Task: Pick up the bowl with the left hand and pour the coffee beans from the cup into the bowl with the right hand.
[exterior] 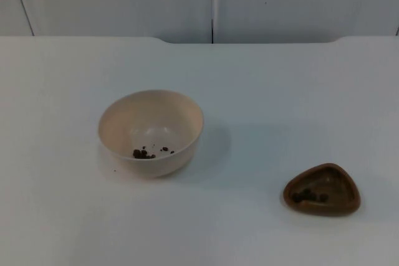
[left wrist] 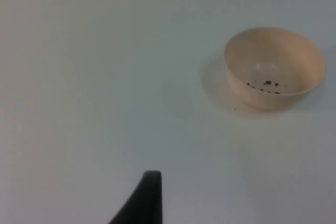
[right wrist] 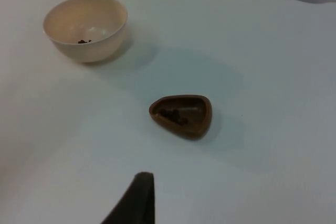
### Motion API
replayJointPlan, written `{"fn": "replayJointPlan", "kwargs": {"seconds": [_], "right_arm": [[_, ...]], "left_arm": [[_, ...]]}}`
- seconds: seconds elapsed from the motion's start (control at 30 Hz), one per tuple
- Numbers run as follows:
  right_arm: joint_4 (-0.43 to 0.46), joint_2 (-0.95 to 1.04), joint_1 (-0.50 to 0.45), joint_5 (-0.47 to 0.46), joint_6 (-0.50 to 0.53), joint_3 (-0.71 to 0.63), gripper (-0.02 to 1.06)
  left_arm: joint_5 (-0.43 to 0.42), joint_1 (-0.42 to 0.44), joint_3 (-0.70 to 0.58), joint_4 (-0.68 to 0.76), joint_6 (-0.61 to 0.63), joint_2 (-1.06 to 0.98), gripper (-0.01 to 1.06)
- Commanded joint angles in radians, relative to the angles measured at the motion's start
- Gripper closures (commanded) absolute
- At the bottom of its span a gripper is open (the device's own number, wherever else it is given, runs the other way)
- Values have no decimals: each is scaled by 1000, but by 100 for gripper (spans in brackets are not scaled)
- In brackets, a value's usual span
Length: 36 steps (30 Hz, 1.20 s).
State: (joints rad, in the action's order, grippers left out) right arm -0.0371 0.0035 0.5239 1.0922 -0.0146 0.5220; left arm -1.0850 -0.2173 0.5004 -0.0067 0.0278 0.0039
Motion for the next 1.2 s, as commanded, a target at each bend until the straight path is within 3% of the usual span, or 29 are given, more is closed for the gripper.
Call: {"fn": "replayJointPlan", "kwargs": {"seconds": [0.0, 1.0, 1.17], "right_arm": [[-3, -4, -2, -13, 4, -8, -1], [-5, -4, -4, -13, 4, -8, -1], [-5, -4, -44, -13, 4, -8, -1]], "left_arm": [[11, 1, -5, -8, 7, -4, 0], [11, 1, -5, -8, 7, -4, 0], [11, 1, -5, -8, 7, -4, 0]]}}
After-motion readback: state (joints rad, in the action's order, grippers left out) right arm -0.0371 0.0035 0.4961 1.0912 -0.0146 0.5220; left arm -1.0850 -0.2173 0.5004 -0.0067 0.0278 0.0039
